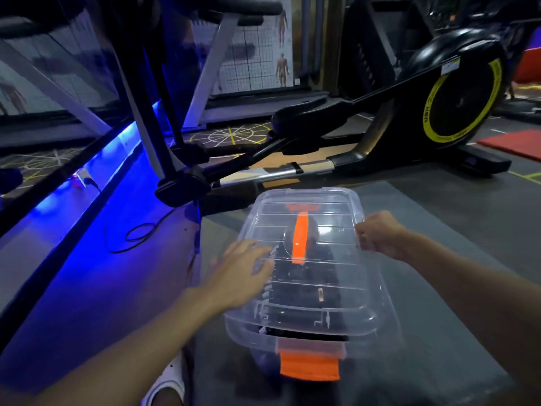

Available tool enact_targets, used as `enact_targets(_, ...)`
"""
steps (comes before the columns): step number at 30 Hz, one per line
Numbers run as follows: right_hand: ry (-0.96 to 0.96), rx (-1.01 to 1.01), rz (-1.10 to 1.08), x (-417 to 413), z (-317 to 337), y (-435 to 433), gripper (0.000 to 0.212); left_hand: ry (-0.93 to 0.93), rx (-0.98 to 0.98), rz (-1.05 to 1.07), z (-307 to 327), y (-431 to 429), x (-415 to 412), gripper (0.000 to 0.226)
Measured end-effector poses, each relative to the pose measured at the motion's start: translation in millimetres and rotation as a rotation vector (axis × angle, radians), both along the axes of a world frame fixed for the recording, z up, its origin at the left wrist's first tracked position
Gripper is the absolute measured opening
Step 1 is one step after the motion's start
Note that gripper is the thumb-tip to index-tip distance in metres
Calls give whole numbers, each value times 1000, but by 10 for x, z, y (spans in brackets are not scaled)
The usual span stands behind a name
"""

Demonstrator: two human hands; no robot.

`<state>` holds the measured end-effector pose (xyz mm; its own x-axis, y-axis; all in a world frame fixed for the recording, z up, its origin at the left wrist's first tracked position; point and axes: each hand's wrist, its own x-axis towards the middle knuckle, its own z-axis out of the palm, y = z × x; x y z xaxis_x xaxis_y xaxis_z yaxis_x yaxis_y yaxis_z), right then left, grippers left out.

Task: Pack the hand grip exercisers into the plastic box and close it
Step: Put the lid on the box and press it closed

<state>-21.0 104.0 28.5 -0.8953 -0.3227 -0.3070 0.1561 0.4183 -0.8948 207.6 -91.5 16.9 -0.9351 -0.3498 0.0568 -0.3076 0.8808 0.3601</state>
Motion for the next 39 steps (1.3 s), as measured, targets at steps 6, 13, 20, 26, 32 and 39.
enact_targets(6,292,334,51,46,-174,59,22,70,24,20,-191,74,-5,71)
enact_targets(13,355,220,128,254,-308,136,38,70,-15,-16,-281,198,144,77)
enact_targets(20,350,222,132,407,-329,185,44,39,-58,16,-334,289,342,69)
enact_targets(26,309,138,50,503,-405,225,44,107,-66,66,-429,458,444,78)
enact_targets(32,197,-50,-109,476,-465,227,47,239,-53,129,-514,441,373,64)
enact_targets(39,199,-127,-194,446,-554,119,47,290,-57,44,-549,160,252,58)
